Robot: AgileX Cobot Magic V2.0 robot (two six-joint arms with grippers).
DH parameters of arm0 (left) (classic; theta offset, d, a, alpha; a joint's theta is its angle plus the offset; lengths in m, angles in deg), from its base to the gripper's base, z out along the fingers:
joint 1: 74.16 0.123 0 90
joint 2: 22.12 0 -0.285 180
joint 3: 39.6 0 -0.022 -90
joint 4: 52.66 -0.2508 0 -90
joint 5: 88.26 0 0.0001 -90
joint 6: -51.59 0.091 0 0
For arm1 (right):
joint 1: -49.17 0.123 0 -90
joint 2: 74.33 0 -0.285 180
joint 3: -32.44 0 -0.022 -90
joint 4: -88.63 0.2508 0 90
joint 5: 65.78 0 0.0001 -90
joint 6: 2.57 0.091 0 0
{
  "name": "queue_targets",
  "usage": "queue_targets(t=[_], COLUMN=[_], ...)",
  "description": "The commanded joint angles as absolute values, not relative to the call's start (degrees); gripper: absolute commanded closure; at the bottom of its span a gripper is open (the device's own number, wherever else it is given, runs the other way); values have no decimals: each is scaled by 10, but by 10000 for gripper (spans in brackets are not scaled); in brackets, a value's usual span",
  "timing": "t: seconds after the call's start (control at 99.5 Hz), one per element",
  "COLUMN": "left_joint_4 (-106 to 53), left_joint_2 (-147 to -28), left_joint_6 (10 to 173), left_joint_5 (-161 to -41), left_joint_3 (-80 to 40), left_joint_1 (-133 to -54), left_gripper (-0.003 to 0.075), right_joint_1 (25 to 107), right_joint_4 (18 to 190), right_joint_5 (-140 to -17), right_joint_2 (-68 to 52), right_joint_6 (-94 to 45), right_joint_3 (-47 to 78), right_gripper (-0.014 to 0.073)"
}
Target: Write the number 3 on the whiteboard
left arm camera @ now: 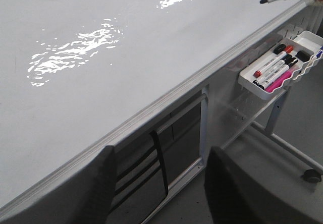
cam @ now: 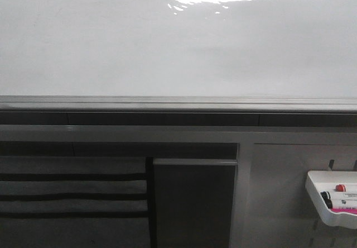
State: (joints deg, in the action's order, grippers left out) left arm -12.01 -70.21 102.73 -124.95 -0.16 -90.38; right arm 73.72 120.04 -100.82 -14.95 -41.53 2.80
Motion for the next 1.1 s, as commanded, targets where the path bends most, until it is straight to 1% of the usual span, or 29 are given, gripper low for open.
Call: queue_targets(t=[0.0, 0.282, 0.463, 0.724, 0.824, 0.955, 1.036, 1.086], left_joint_4=[-95, -95, -95, -95, -95, -95, -95, -95], left_joint_2=[-700, -700, -700, -700, -700, -700, -700, -700], left_joint_6=[1022, 1022, 1022, 1022, 1022, 1022, 1022, 1022], left_joint_5=[-1222, -1222, -1222, -1222, -1222, -1221, -1221, -1221], left_joint_3=[-17, -17, -17, -17, -17, -17, -17, -17], left_joint_1=[-903, -903, -903, -903, -903, -903, -903, -903], left_gripper=[352, 352, 352, 352, 352, 352, 352, 352], right_joint_1=[734, 734, 742, 743, 739, 720, 724, 736], right_joint_4=[1220, 1186, 1089, 1076, 1033, 1019, 1023, 1022], right_joint_5=[-973, -1036, -1045, -1007, -995, -1022, -1036, -1019], right_joint_2=[-124, 35, 106, 150, 161, 145, 141, 144], right_joint_6=[-404, -396, -323, -323, -316, -279, -279, -279], right_joint_3=[74, 217, 278, 293, 293, 292, 275, 263], right_gripper=[573, 573, 573, 573, 573, 573, 573, 573])
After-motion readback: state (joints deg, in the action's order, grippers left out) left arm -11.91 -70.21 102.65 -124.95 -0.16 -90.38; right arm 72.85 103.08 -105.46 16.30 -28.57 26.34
